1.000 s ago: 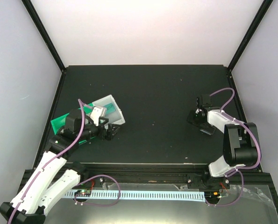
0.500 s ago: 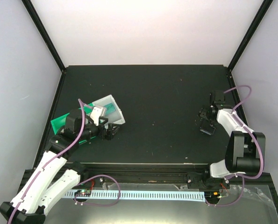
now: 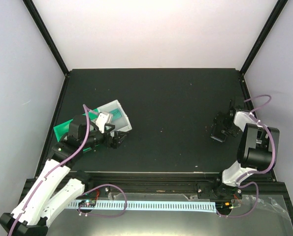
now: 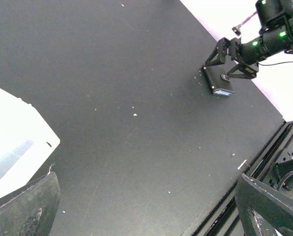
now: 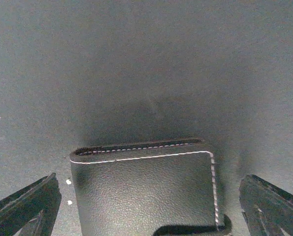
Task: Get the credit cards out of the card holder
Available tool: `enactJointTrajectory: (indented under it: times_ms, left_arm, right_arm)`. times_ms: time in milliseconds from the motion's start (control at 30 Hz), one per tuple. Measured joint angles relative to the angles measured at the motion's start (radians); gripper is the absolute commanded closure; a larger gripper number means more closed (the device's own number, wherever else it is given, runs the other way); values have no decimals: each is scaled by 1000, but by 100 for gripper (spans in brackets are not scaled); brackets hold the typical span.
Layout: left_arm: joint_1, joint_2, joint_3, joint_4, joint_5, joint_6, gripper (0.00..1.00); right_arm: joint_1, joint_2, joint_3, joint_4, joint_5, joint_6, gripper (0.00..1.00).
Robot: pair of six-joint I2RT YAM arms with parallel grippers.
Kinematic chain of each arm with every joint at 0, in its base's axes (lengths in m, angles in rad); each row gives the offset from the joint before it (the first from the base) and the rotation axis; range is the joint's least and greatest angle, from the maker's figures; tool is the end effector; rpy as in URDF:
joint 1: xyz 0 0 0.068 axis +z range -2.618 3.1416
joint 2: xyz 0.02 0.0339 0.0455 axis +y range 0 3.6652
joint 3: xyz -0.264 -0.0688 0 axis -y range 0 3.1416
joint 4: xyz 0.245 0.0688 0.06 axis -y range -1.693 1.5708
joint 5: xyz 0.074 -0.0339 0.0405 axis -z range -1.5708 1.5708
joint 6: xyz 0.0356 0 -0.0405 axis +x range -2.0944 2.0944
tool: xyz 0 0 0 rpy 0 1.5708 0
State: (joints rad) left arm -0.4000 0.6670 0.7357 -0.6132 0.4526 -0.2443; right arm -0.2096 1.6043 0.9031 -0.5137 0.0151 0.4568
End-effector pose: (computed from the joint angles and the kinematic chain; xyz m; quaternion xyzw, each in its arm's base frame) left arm 0.1262 -0.0702 0.2986 0.1758 0.8379 -0.3369 0.3919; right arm 0.2864 -0.0615 0.1624 0.3232 0.9296 0.0144 0.1766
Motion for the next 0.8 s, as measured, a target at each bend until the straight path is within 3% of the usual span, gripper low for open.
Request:
enactJointTrajectory:
  times_ms: [300, 800]
  left_arm:
    - [0, 0, 0, 0, 2, 10, 1]
    - [0, 0, 0, -1, 0, 10, 1]
  right_arm:
    - [19, 39, 6, 8, -106, -64, 8]
    - [277, 76, 40, 7, -138, -100, 25]
